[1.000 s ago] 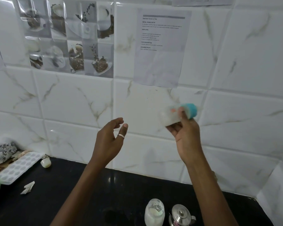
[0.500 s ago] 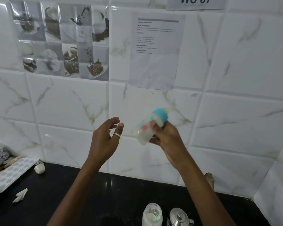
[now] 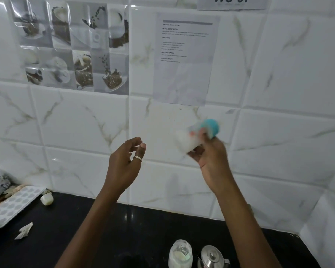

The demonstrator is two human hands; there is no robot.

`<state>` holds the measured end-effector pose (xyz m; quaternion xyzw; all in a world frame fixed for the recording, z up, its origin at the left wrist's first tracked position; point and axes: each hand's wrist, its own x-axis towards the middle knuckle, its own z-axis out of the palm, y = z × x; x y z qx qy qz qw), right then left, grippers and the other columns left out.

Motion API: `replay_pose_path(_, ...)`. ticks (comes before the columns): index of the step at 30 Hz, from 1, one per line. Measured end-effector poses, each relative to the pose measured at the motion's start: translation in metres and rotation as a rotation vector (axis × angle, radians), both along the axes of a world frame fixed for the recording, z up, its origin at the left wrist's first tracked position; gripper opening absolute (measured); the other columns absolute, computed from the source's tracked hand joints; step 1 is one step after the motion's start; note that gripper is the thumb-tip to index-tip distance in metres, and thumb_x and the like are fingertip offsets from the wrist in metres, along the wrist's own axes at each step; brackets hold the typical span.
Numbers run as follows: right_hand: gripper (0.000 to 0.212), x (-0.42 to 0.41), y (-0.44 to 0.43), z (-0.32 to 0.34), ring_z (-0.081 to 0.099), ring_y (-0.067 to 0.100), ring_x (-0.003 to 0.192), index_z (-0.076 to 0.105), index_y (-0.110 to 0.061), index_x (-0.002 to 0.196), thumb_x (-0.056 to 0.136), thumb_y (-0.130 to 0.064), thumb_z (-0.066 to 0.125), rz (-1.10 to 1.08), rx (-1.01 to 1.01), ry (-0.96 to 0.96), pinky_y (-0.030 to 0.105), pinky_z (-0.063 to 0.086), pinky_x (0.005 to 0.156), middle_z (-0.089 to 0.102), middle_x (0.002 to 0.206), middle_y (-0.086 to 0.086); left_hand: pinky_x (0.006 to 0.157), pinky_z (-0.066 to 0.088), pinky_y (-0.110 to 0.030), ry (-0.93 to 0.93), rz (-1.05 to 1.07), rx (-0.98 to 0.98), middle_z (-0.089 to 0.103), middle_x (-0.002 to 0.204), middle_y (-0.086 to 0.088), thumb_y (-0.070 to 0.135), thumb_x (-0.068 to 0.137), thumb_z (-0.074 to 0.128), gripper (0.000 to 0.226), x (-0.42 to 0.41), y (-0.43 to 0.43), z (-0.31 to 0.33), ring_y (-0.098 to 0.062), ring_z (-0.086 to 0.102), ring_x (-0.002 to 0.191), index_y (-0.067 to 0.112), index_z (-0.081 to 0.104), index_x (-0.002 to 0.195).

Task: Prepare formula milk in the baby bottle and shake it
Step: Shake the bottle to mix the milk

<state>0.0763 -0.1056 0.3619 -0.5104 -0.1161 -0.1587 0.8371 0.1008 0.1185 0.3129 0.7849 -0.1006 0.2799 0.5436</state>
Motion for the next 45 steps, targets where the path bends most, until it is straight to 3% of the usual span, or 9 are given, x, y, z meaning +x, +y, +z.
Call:
replay_pose_path(7, 0.069, -0.002, 0.008, -0.004, 0.071, 0.028, 0.113, 0.058, -0.013, 0.132, 0.081, -0.053, 0.079, 0.029, -0.331, 0.023, 0.039, 0.062, 0.084, 0.074, 0.123, 0.007, 0.082, 0.042, -0.009, -0.005, -0.013, 0.007, 0.064, 0.118, 0.021, 0.049, 0.099, 0.053, 0.040, 0.000, 0.000, 0.003, 0.014, 0.057, 0.102, 0.027, 0.062, 0.131)
replay_pose_path(12, 0.054, 0.002, 0.000, 0.009, 0.073, 0.025, 0.110, 0.060, -0.013, 0.127, 0.085, -0.045, 0.068, -0.055, 0.129, -0.020, 0.036, 0.061, 0.081, 0.077, 0.116, 0.003, 0.081, 0.041, -0.005, 0.003, -0.008, -0.002, 0.062, 0.114, 0.025, 0.046, 0.100, 0.054, 0.037, -0.002, 0.002, 0.006, 0.021, 0.054, 0.099, 0.027, 0.062, 0.130)
replay_pose_path(17, 0.075, -0.007, 0.012, -0.005, 0.072, 0.024, 0.111, 0.058, -0.017, 0.132, 0.074, -0.058, 0.082, 0.048, -0.358, 0.036, 0.040, 0.062, 0.085, 0.074, 0.122, 0.004, 0.079, 0.040, -0.003, -0.003, -0.005, 0.003, 0.062, 0.112, 0.025, 0.045, 0.100, 0.053, 0.036, -0.005, 0.001, 0.009, 0.011, 0.058, 0.101, 0.027, 0.063, 0.129)
replay_pose_path(22, 0.064, -0.001, 0.000, 0.013, 0.073, 0.024, 0.109, 0.056, -0.008, 0.134, 0.084, -0.045, 0.069, -0.041, 0.133, -0.018, 0.036, 0.061, 0.081, 0.074, 0.122, 0.007, 0.080, 0.041, -0.007, 0.015, -0.002, -0.017, 0.061, 0.108, 0.032, 0.047, 0.100, 0.053, 0.034, -0.009, 0.004, 0.008, 0.003, 0.060, 0.105, 0.030, 0.063, 0.127)
replay_pose_path(27, 0.070, -0.012, 0.012, 0.005, 0.073, 0.026, 0.111, 0.058, -0.012, 0.131, 0.077, -0.052, 0.076, 0.040, -0.290, 0.008, 0.040, 0.061, 0.085, 0.075, 0.121, 0.007, 0.078, 0.039, -0.002, 0.010, 0.008, -0.011, 0.062, 0.111, 0.029, 0.048, 0.100, 0.053, 0.036, -0.011, 0.003, 0.009, 0.008, 0.059, 0.103, 0.029, 0.063, 0.129)
replay_pose_path(32, 0.052, -0.008, -0.003, 0.021, 0.074, 0.023, 0.108, 0.058, -0.008, 0.133, 0.092, -0.040, 0.065, -0.053, 0.178, -0.042, 0.038, 0.061, 0.083, 0.076, 0.118, 0.006, 0.078, 0.041, -0.003, 0.007, 0.010, -0.013, 0.063, 0.110, 0.029, 0.047, 0.100, 0.053, 0.035, -0.015, 0.007, 0.008, 0.010, 0.060, 0.102, 0.028, 0.063, 0.128)
replay_pose_path(37, 0.061, -0.019, 0.006, 0.003, 0.073, 0.024, 0.110, 0.060, -0.016, 0.127, 0.081, -0.052, 0.076, 0.084, -0.304, 0.008, 0.038, 0.061, 0.084, 0.076, 0.116, 0.003, 0.075, 0.038, 0.004, 0.005, 0.013, -0.010, 0.063, 0.115, 0.025, 0.049, 0.099, 0.053, 0.037, -0.014, 0.007, 0.010, 0.013, 0.057, 0.101, 0.029, 0.063, 0.129)
replay_pose_path(42, 0.053, -0.013, -0.010, 0.012, 0.072, 0.025, 0.111, 0.062, -0.011, 0.126, 0.085, -0.045, 0.069, -0.017, 0.165, -0.056, 0.036, 0.061, 0.081, 0.076, 0.119, 0.006, 0.075, 0.040, 0.002, 0.007, 0.012, -0.018, 0.063, 0.113, 0.026, 0.048, 0.099, 0.053, 0.034, -0.017, 0.008, 0.007, 0.012, 0.058, 0.102, 0.031, 0.063, 0.127)
replay_pose_path(45, 0.047, -0.016, -0.001, 0.008, 0.074, 0.025, 0.108, 0.060, -0.014, 0.125, 0.088, -0.043, 0.067, -0.011, 0.004, -0.038, 0.034, 0.061, 0.080, 0.077, 0.114, 0.004, 0.074, 0.039, 0.003, 0.010, 0.013, -0.017, 0.063, 0.114, 0.026, 0.048, 0.099, 0.053, 0.034, -0.016, 0.007, 0.008, 0.011, 0.058, 0.103, 0.031, 0.063, 0.127)
